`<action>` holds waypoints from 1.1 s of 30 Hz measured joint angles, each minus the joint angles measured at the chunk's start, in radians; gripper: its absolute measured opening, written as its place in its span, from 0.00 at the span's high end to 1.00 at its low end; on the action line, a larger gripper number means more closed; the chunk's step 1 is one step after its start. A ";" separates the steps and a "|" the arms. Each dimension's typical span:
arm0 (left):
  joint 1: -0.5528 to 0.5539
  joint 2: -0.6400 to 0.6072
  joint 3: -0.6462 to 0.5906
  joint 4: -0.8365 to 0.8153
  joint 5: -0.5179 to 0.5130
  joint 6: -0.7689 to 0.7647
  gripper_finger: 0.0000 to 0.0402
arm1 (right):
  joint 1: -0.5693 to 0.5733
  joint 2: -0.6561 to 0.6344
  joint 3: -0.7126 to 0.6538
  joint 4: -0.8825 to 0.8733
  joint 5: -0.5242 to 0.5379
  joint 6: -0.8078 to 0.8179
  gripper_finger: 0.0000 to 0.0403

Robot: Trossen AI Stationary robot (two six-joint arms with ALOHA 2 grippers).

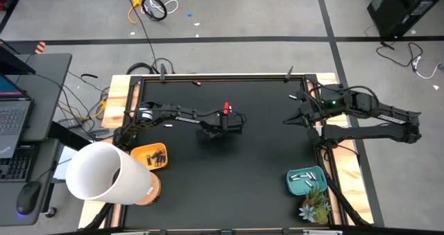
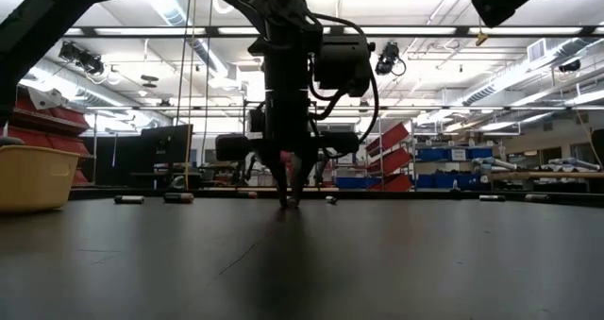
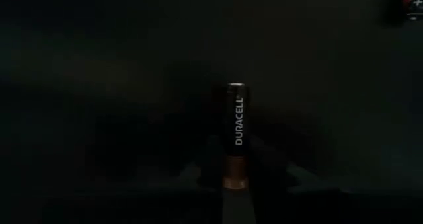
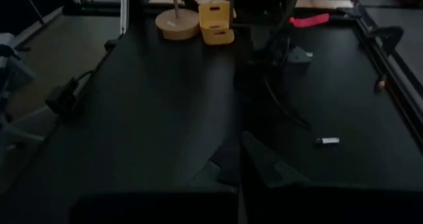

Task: Sort batteries
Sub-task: Put the black battery into the yellow bin

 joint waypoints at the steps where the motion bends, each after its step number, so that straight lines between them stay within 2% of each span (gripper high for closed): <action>1: 0.000 0.000 0.000 0.000 0.000 0.003 0.88 | 0.000 -0.001 0.000 0.007 0.000 0.000 1.00; 7: -0.003 0.004 0.025 -0.024 0.024 0.057 0.88 | 0.000 -0.002 0.000 0.012 0.000 0.000 1.00; 18: -0.053 0.010 0.281 -0.341 -0.075 0.185 0.88 | 0.000 -0.002 0.000 0.074 0.000 -0.002 1.00; 25: -0.145 0.008 0.444 -0.624 0.010 0.259 0.88 | 0.000 -0.002 0.000 0.076 0.000 -0.003 1.00; 29: -0.225 -0.025 0.444 -0.633 0.067 0.261 0.88 | 0.000 -0.001 0.000 0.077 0.000 -0.003 1.00; 33: -0.296 -0.055 0.406 -0.630 0.132 0.192 0.88 | -0.001 -0.001 0.000 0.087 0.000 -0.003 1.00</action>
